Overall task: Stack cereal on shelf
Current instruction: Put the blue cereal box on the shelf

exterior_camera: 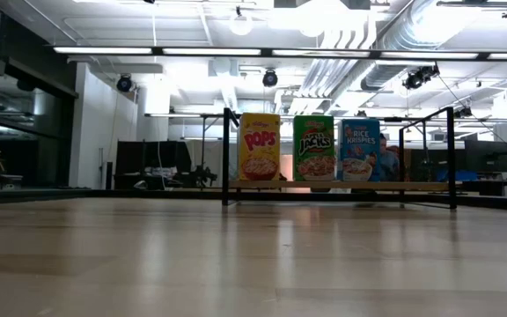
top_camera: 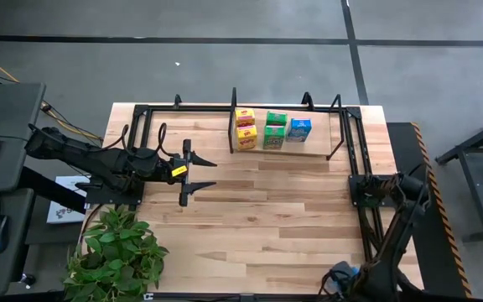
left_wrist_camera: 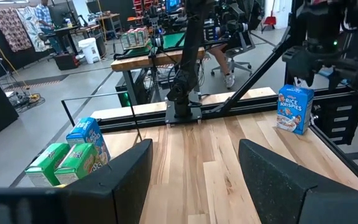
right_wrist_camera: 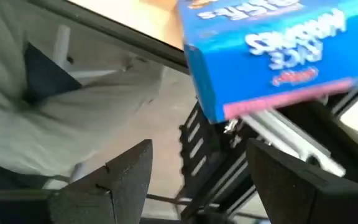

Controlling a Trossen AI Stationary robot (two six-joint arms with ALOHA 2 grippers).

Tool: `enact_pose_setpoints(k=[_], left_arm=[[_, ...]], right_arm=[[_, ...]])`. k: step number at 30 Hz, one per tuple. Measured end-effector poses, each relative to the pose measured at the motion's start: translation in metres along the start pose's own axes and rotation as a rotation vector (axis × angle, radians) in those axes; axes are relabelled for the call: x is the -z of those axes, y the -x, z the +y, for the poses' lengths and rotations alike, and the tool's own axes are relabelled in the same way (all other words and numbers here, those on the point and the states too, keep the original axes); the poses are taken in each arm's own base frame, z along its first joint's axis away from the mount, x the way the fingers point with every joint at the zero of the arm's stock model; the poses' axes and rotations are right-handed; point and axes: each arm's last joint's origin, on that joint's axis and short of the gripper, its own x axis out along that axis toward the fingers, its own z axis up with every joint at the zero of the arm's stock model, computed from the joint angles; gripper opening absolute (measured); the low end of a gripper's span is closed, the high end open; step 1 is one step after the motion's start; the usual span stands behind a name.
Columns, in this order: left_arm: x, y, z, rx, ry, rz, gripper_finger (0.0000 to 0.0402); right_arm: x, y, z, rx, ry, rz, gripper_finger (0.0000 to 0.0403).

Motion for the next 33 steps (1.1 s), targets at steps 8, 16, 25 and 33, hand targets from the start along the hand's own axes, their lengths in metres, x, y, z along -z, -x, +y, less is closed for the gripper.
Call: enact_pose_setpoints(k=[8,16,25,33], left_arm=[[0.000,0.000,0.000,0.000,0.000,0.000,0.0230],[0.000,0.000,0.000,0.000,0.000,0.000,0.0230],[0.000,0.000,0.000,0.000,0.000,0.000,0.0230],[0.000,0.000,0.000,0.000,0.001,-0.003,0.0230]], right_arm=[[0.007,-0.013,-0.001,0.067,0.087,0.052,0.0244],[0.017,-0.017,-0.015,0.099,0.126,0.013,0.0108],[0.021,-0.021,-0.027,0.038,0.350,-0.211,0.0029],[0.019,-0.020,-0.033,0.106,0.348,-0.216,0.0006]])
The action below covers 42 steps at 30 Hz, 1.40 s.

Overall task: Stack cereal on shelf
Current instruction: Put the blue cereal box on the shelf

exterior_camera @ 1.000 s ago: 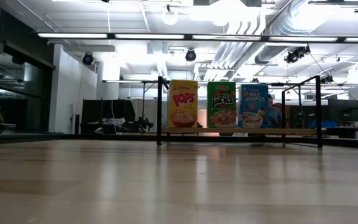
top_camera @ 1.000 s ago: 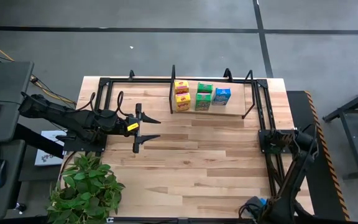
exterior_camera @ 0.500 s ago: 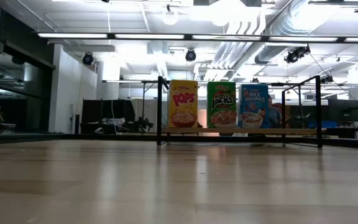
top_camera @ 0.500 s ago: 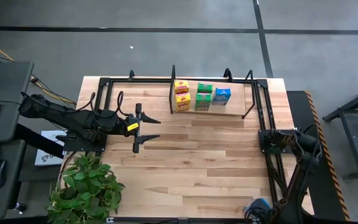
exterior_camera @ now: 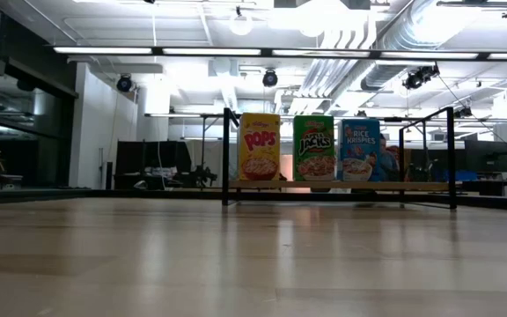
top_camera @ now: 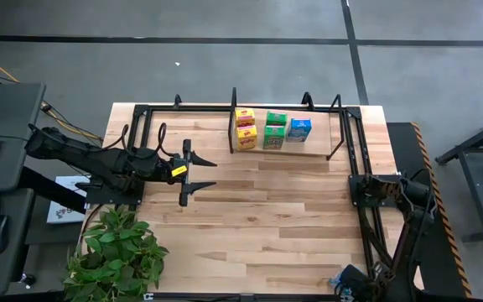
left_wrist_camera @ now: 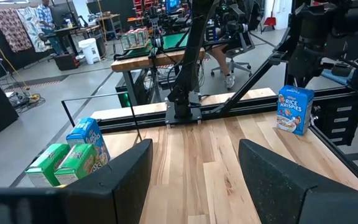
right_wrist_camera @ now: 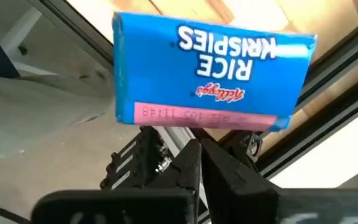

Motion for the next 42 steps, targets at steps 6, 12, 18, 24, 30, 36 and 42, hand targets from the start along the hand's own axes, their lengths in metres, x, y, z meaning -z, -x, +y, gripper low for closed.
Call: enact_pose_setpoints(k=[6,12,18,24,30,36,42], left_arm=[[0.000,0.000,0.000,0.000,0.000,0.000,0.0230],[0.000,0.000,0.000,0.000,0.000,0.000,0.0230],[0.000,0.000,0.000,-0.001,0.000,-0.001,0.0230],[0.000,0.000,0.000,-0.001,0.001,-0.002,0.0230],[0.000,0.000,0.000,0.000,0.001,-0.003,0.0230],[0.000,0.000,0.000,-0.001,0.001,-0.003,0.0230],[0.000,0.000,0.000,-0.001,0.001,-0.003,0.0230]], right_arm=[[-0.003,-0.010,-0.001,0.012,0.000,-0.006,0.0001],[-0.004,-0.027,0.000,-0.010,0.027,0.005,0.0000],[-0.003,-0.035,-0.004,0.004,0.031,-0.025,0.0000],[-0.005,-0.045,-0.007,0.014,0.032,-0.035,0.0000],[-0.006,-0.048,-0.007,0.010,0.033,-0.055,0.0000],[-0.006,-0.048,-0.008,0.011,0.035,-0.055,0.0000],[0.000,-0.049,-0.010,0.013,0.046,-0.047,0.0000]])
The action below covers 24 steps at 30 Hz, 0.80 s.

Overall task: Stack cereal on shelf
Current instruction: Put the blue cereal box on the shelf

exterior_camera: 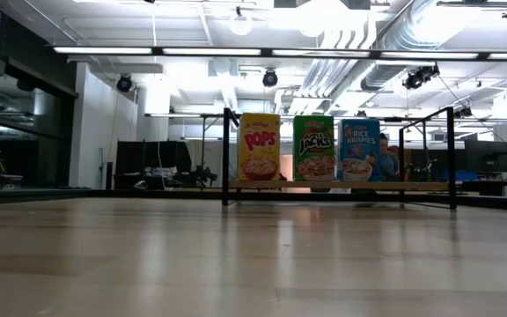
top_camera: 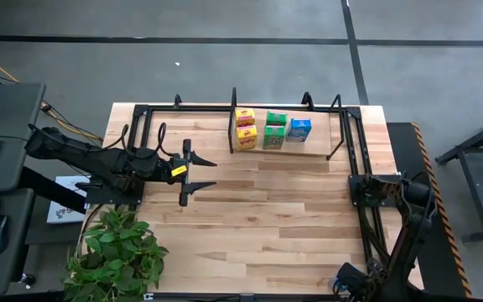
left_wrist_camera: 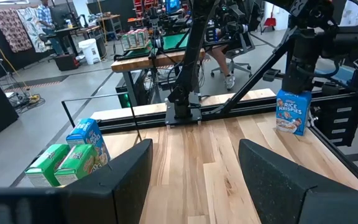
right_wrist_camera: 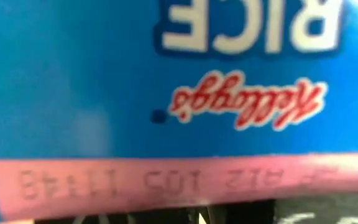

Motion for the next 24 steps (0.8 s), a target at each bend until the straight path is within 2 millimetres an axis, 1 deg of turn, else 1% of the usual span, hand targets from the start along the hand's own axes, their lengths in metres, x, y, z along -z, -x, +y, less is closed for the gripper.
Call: enact_pose_setpoints(k=[9,16,24], left_arm=[[-0.002,0.000,0.000,-0.003,0.007,-0.023,0.0230],[-0.002,0.000,0.000,-0.003,0.008,-0.024,0.0230],[-0.002,0.000,0.000,-0.003,0.007,-0.022,0.0230]], right_arm=[[0.008,0.002,-0.003,-0.021,-0.031,0.002,0.0000],[0.004,0.019,-0.010,-0.071,-0.030,-0.061,0.0000],[0.003,0.020,-0.012,-0.070,-0.030,-0.110,0.0000]])
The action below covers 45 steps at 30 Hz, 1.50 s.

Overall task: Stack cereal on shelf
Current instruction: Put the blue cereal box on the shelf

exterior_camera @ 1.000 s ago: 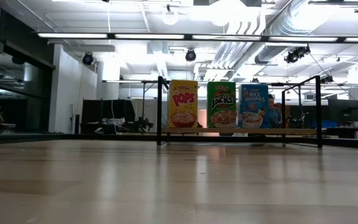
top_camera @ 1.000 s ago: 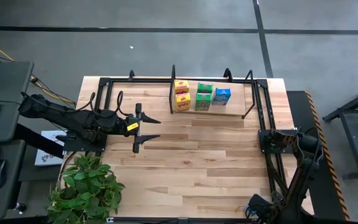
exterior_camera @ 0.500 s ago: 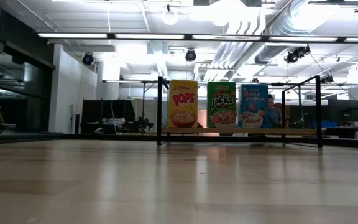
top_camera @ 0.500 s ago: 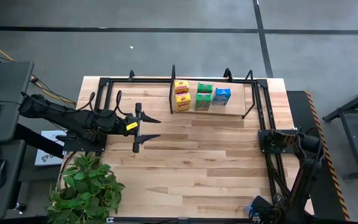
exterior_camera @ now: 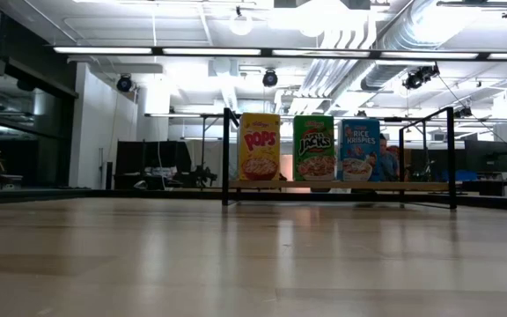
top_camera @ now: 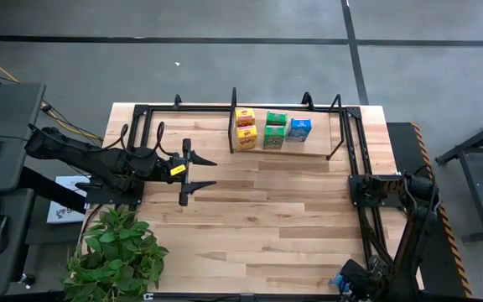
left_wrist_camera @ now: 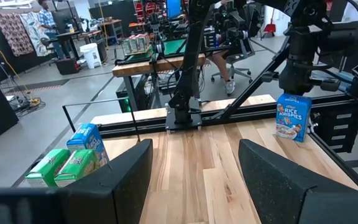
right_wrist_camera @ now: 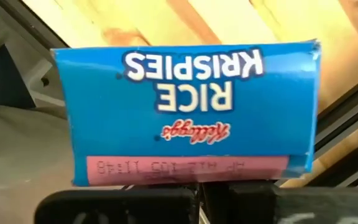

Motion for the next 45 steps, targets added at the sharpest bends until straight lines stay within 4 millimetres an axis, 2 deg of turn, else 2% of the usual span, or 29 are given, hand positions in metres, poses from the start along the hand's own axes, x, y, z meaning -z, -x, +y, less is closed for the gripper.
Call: enact_pose_setpoints(k=[21,38,45], left_arm=[[0.000,0.000,0.000,0.001,0.000,0.002,0.0230],[0.000,0.000,0.000,0.000,0.001,-0.001,0.0230],[0.000,0.000,0.000,0.000,0.001,-0.001,0.0230]], right_arm=[[-0.009,0.002,-0.018,0.192,0.000,-0.089,0.0000],[-0.024,0.003,-0.017,0.167,0.029,-0.277,0.0000],[-0.025,0.003,-0.018,0.177,0.028,-0.287,0.0000]])
